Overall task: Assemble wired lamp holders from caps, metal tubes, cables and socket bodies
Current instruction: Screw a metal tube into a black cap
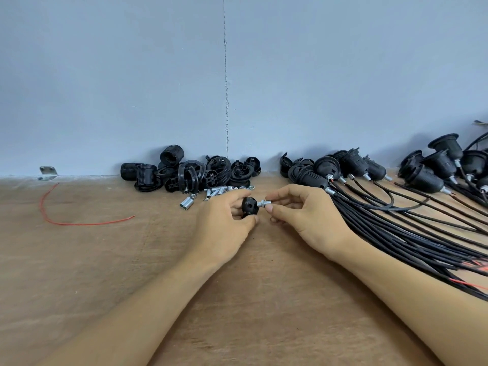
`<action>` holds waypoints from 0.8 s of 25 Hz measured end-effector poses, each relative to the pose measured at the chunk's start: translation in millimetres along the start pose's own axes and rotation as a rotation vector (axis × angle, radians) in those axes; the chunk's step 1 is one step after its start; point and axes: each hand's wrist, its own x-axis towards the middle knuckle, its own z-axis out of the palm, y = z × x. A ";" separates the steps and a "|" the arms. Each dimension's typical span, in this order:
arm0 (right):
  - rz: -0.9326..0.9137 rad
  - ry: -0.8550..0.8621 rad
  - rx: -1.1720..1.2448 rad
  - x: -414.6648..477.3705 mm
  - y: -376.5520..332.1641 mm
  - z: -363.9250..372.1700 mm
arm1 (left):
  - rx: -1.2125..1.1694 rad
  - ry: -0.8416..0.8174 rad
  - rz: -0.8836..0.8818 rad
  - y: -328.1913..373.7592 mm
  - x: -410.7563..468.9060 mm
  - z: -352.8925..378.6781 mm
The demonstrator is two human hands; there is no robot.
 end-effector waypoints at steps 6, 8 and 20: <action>-0.074 -0.022 -0.073 -3.6 -5.1 2.3 | -0.011 0.025 -0.003 -0.2 -0.1 -1.8; -0.080 -0.019 -0.080 -3.7 -5.7 2.3 | -0.007 0.031 -0.009 0.1 0.0 -2.0; -0.050 0.007 -0.096 -2.4 -2.8 2.1 | 0.025 0.044 0.022 1.2 -1.5 -0.7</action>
